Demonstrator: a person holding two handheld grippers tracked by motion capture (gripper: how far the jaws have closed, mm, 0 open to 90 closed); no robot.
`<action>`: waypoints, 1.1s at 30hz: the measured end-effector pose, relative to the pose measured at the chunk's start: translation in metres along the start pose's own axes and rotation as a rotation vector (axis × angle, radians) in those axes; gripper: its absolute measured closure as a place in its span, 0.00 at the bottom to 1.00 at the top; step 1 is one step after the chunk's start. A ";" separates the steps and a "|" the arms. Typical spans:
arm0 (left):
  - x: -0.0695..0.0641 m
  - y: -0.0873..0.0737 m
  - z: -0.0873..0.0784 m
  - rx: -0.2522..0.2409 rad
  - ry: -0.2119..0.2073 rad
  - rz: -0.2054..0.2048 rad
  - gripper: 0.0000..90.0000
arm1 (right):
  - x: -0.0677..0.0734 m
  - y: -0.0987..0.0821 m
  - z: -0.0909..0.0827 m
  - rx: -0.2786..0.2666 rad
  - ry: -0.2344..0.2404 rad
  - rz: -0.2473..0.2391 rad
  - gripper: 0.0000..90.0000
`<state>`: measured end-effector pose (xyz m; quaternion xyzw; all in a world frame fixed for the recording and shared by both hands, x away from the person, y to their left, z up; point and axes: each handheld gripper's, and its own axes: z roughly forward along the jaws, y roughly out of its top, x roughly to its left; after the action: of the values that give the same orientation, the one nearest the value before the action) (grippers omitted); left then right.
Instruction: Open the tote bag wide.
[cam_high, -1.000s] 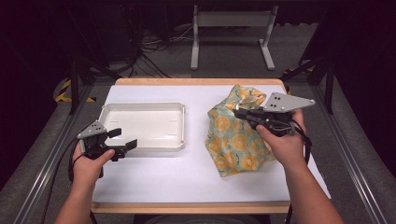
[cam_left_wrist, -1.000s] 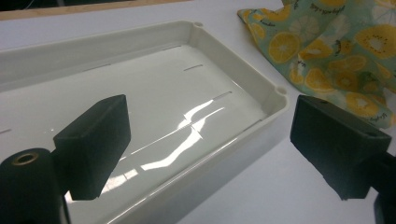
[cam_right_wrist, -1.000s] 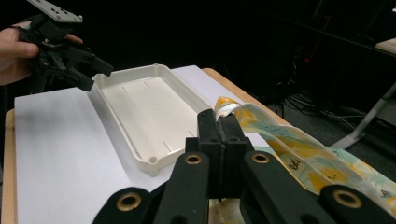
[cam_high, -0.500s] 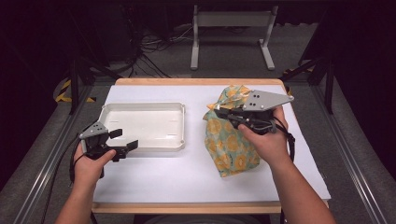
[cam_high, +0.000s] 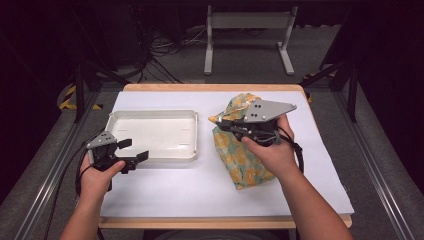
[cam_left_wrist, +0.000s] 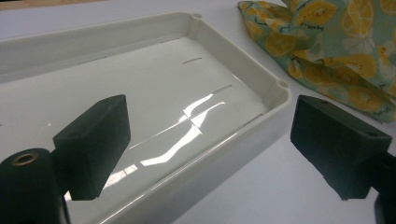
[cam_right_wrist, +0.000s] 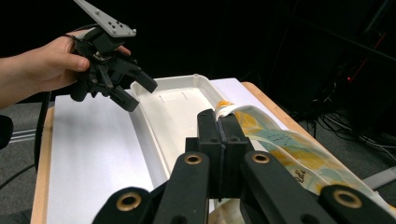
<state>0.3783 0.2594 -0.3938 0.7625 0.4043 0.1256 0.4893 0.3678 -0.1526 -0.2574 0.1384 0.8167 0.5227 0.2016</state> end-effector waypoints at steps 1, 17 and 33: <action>0.000 0.000 0.000 0.000 0.000 0.000 0.14 | 0.000 0.000 0.000 0.000 0.000 0.000 1.00; 0.000 -0.001 0.002 0.007 0.000 0.001 0.14 | 0.004 -0.020 0.033 0.101 0.072 0.035 1.00; -0.002 -0.001 0.004 0.015 -0.005 0.011 0.14 | 0.001 -0.041 0.040 0.214 0.071 0.119 0.68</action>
<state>0.3787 0.2557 -0.3958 0.7687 0.4000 0.1232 0.4837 0.3852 -0.1374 -0.3094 0.1889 0.8647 0.4483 0.1253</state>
